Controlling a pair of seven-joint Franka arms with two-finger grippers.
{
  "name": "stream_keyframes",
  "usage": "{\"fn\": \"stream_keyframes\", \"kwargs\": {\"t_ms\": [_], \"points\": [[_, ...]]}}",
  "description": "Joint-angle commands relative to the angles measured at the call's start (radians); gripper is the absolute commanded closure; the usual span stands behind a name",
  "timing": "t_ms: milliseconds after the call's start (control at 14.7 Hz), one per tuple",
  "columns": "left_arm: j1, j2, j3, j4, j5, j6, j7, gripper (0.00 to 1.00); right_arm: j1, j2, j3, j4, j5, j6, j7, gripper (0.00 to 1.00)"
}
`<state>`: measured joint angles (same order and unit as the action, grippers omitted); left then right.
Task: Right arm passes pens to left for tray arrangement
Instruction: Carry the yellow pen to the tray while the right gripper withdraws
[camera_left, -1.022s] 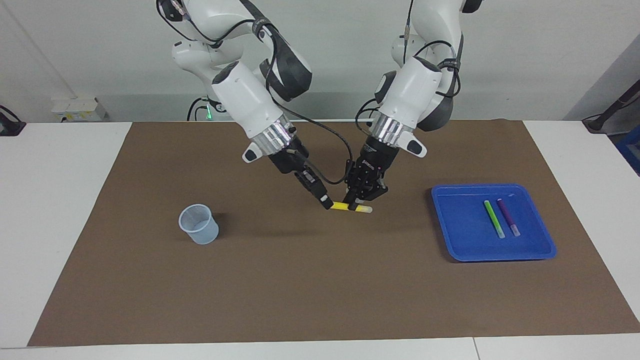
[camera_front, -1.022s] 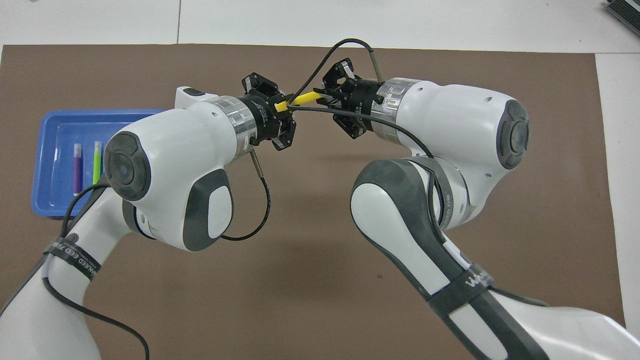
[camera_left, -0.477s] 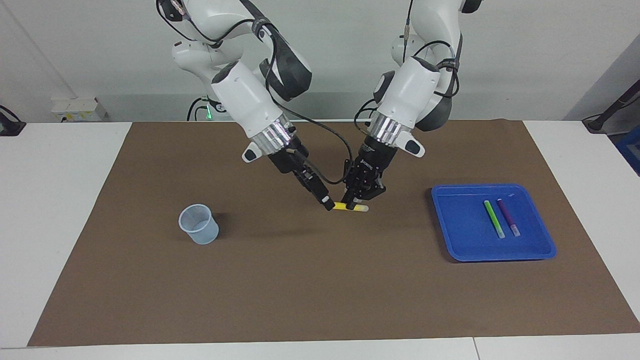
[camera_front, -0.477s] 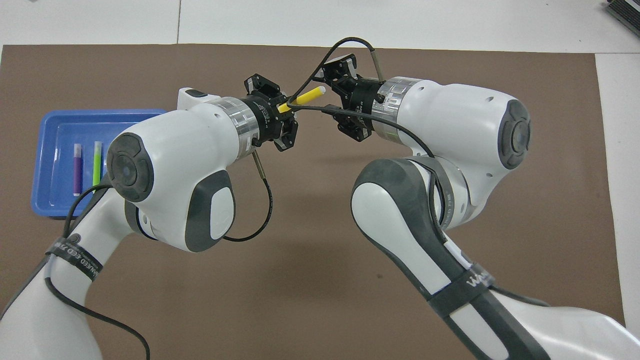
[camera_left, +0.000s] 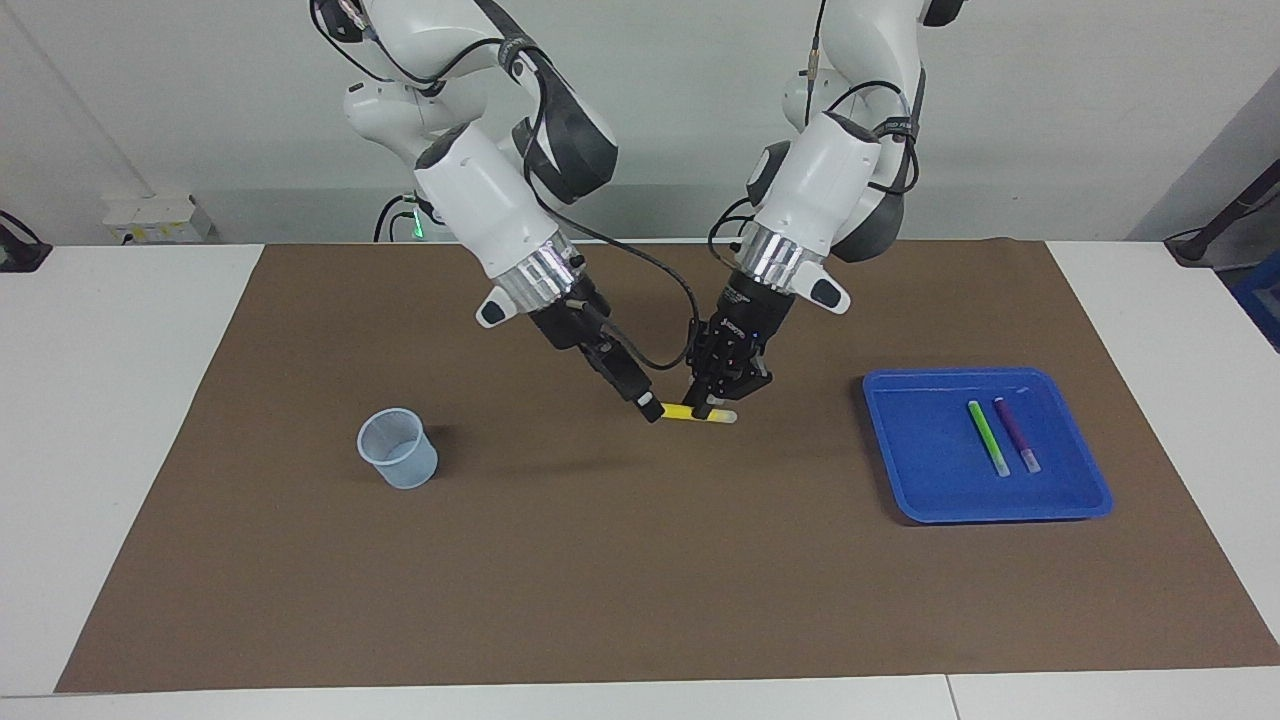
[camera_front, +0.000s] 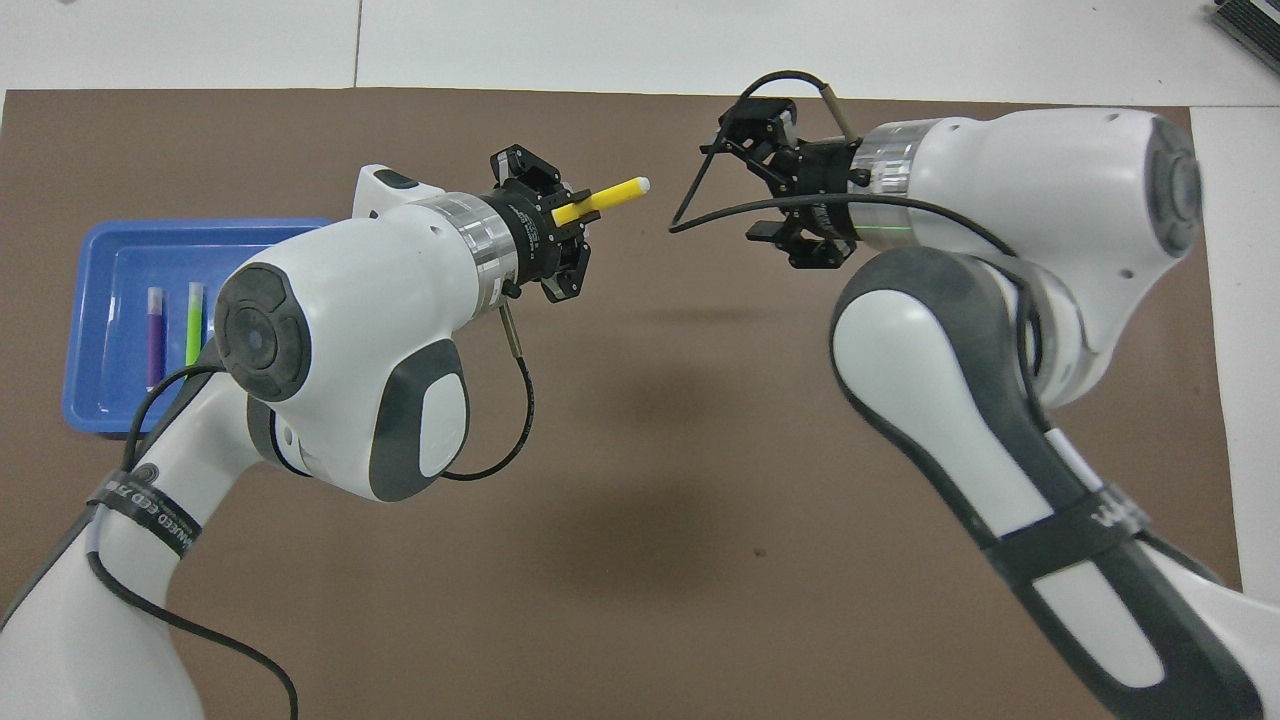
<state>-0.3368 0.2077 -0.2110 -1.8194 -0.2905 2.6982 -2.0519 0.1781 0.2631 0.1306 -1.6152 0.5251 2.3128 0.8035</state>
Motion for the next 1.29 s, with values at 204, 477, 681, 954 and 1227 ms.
{"fn": "stream_keyframes", "kwargs": {"t_ms": [204, 477, 681, 954, 1227], "points": [[0.042, -0.008, 0.005, 0.020, 0.013, -0.193, 0.324, 1.00, -0.193, -0.125, 0.009, -0.015, -0.160, -0.313, -0.379, 0.00], [0.087, -0.024, 0.007, 0.034, 0.013, -0.404, 0.605, 1.00, -0.328, -0.162, 0.009, -0.008, -0.327, -0.509, -0.735, 0.00], [0.134, -0.039, 0.008, 0.045, 0.014, -0.555, 0.804, 1.00, -0.406, -0.199, 0.009, -0.018, -0.358, -0.622, -0.788, 0.00], [0.203, -0.063, 0.015, 0.035, 0.115, -0.717, 1.141, 1.00, -0.437, -0.212, 0.007, -0.026, -0.391, -0.645, -0.908, 0.00], [0.291, -0.067, 0.015, 0.054, 0.280, -0.805, 1.403, 1.00, -0.404, -0.249, 0.007, -0.098, -0.409, -0.622, -0.721, 0.00]]}}
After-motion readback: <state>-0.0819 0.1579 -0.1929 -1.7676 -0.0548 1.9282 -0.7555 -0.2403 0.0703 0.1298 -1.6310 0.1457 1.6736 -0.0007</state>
